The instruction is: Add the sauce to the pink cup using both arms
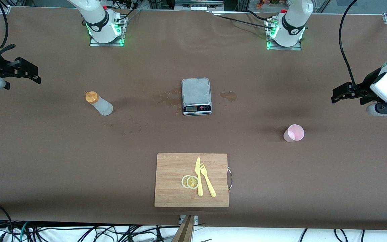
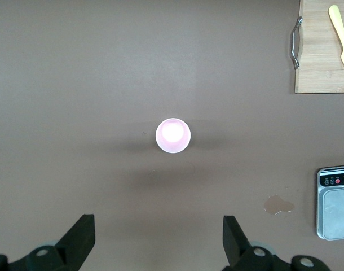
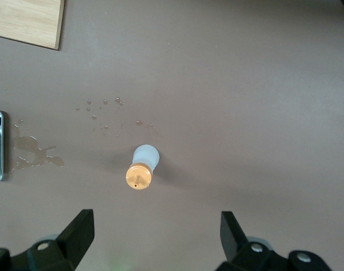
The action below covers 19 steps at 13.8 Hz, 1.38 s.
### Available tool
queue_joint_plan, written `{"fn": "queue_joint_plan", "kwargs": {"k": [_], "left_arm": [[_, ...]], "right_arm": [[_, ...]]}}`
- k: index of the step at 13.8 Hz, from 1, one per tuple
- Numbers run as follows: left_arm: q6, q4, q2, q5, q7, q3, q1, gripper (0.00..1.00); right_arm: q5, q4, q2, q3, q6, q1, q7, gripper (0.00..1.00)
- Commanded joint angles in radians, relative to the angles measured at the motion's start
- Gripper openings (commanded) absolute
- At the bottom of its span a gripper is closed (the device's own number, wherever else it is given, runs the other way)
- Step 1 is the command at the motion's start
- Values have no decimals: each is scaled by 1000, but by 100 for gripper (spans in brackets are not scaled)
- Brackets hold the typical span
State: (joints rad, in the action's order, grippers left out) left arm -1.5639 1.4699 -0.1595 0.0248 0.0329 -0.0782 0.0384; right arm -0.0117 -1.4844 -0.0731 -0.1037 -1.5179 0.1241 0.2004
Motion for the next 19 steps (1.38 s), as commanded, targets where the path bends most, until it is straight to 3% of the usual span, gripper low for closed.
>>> {"fn": "queue_joint_plan", "kwargs": {"k": [1, 12, 19], "left_arm": [[16, -22, -9, 3, -19, 5, -5, 100], [10, -22, -26, 4, -33, 6, 6, 100], [-70, 27, -150, 1, -36, 11, 21, 100]], "right_arm": [[-19, 19, -7, -1, 10, -6, -6, 99], [-19, 21, -7, -1, 10, -6, -6, 99], [-19, 19, -7, -1, 10, -7, -6, 99]]}}
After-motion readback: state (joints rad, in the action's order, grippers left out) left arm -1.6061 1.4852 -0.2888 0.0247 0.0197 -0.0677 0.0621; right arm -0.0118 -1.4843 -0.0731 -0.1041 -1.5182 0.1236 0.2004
